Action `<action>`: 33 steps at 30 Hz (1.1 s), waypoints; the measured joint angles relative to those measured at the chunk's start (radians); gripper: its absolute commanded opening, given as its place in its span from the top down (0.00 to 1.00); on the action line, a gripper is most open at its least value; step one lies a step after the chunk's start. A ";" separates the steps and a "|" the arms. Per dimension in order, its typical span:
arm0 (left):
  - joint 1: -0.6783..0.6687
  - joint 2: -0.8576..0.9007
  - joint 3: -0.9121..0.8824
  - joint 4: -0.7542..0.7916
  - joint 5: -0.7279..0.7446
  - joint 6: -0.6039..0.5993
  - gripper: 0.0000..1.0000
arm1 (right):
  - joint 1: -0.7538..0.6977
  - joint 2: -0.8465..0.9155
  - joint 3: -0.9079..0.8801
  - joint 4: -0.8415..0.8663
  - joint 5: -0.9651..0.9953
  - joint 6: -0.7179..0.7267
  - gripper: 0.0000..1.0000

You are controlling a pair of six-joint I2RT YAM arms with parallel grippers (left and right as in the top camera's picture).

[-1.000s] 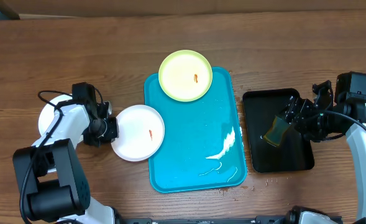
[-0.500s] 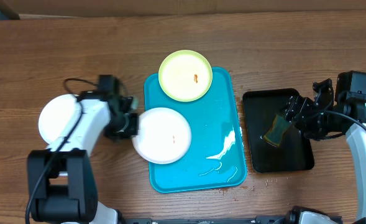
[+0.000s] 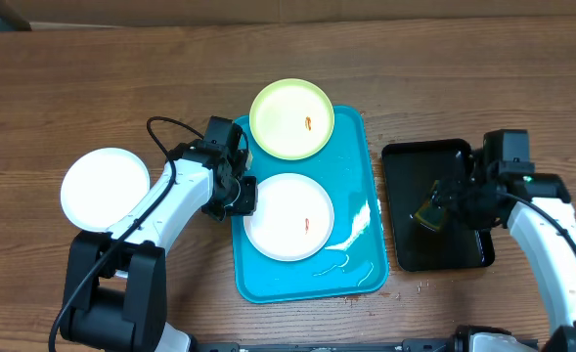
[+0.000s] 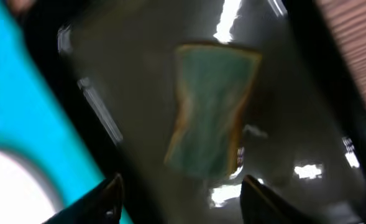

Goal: Clean dirty plates on tray and stack at the side

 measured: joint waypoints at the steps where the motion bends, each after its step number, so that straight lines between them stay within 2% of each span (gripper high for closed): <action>1: 0.000 0.000 0.000 -0.001 0.003 -0.001 0.62 | 0.000 0.011 -0.011 0.023 0.014 0.021 0.47; 10: 0.000 0.000 0.000 -0.008 0.018 -0.002 0.58 | 0.000 0.223 -0.054 0.179 0.051 0.109 0.70; 14: 0.000 0.000 0.000 -0.007 0.020 -0.001 0.58 | 0.000 0.275 -0.045 0.205 0.041 0.114 0.96; 18: 0.000 0.000 0.000 -0.008 0.023 -0.001 0.57 | -0.002 0.284 -0.031 0.177 0.009 0.092 0.96; 21: 0.000 0.000 0.000 -0.009 0.024 -0.001 0.57 | -0.001 0.290 -0.005 0.085 -0.007 0.063 0.96; 22: 0.000 0.000 0.000 -0.008 0.024 -0.001 0.57 | -0.001 0.290 0.005 0.045 -0.007 0.055 0.92; 23: 0.000 0.000 0.000 -0.008 0.024 -0.001 0.56 | -0.001 0.290 0.015 0.005 -0.005 0.049 0.74; 24: 0.000 0.000 0.000 -0.010 0.024 -0.001 0.56 | -0.001 0.290 0.023 -0.021 -0.003 0.047 0.61; 25: 0.000 0.000 0.000 -0.009 0.024 -0.001 0.56 | -0.001 0.290 0.033 -0.040 0.000 0.039 0.53; 28: 0.000 0.000 0.000 -0.010 0.024 -0.001 0.53 | -0.001 0.290 0.064 -0.081 0.004 0.029 0.46; 33: 0.000 0.000 0.000 -0.011 0.024 -0.002 0.47 | 0.011 0.289 0.073 -0.137 0.003 0.021 0.45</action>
